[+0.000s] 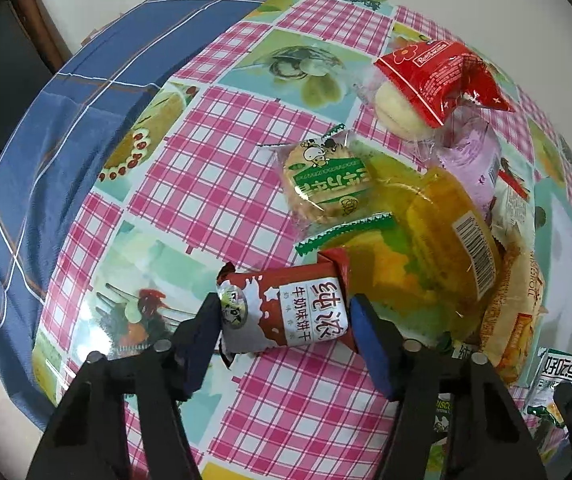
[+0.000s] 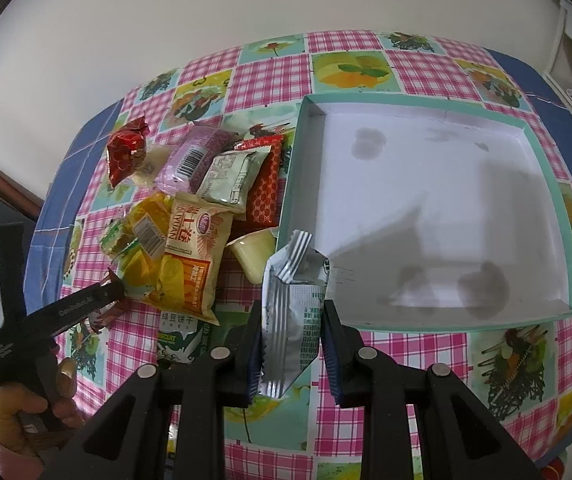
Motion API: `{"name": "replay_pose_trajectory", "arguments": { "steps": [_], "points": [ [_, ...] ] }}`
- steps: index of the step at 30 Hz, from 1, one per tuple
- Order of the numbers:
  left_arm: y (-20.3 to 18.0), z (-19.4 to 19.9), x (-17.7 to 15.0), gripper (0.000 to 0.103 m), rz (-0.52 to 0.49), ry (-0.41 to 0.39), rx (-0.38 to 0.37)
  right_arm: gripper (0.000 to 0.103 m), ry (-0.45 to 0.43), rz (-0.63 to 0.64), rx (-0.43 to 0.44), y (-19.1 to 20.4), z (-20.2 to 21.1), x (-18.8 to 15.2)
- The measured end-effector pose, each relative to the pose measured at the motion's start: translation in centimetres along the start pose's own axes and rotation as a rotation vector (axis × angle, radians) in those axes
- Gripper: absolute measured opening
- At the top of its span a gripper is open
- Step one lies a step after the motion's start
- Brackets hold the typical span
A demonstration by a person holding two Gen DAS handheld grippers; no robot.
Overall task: Organize snacks
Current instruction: 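Grasp the red-and-white milk biscuit pack with the left gripper and lift it, then drop the milk biscuit pack and silver-white bag into the white tray with both grippers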
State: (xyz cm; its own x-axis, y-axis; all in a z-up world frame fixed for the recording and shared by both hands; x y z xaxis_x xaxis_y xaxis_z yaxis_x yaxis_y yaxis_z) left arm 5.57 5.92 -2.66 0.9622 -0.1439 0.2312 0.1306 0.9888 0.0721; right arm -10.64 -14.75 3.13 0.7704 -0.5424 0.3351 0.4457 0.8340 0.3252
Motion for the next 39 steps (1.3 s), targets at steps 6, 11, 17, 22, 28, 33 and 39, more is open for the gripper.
{"name": "replay_pose_trajectory", "arguments": {
  "steps": [6,11,17,22,28,33,39],
  "points": [
    [0.8,1.3,-0.5,0.063,0.022,0.000,-0.008,0.028,-0.003,-0.001,0.012,0.0,0.1,0.0],
    [0.7,5.3,0.0,0.063,0.035,-0.079,-0.020,0.028,-0.046,-0.012,0.040,-0.1,1.2,0.7],
    [-5.2,10.3,0.0,0.063,-0.048,-0.177,-0.112,0.028,-0.093,-0.084,-0.009,-2.9,1.9,2.6],
    [-12.6,11.9,-0.5,0.063,-0.175,-0.198,-0.185,0.028,-0.125,-0.147,-0.061,-5.9,2.5,4.2],
    [-20.0,11.4,-1.0,0.063,-0.278,-0.196,-0.230,0.028,-0.158,-0.201,-0.106,-9.2,2.9,5.9],
    [-23.4,10.1,-1.2,0.060,-0.328,-0.212,-0.239,0.028,-0.186,-0.241,-0.155,-12.3,3.3,7.3],
    [-26.3,8.7,-0.2,0.060,-0.368,-0.229,-0.238,0.028,-0.195,-0.283,-0.187,-15.4,2.7,9.2]
  ]
}}
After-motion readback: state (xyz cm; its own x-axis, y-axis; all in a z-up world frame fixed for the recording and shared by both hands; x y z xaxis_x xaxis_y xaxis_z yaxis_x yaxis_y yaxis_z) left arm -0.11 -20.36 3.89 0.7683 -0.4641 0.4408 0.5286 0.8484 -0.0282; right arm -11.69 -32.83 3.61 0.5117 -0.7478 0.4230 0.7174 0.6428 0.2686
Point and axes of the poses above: each gripper's, at about its wrist camera, not at the fingertips, and z roughly against the way its jaws point, y to its left, x to its top, the point moved 2 cm from there along -z, roughly the way its jaws point, and after that the axes turned 7 degrees about x, right-handed, at the moved point
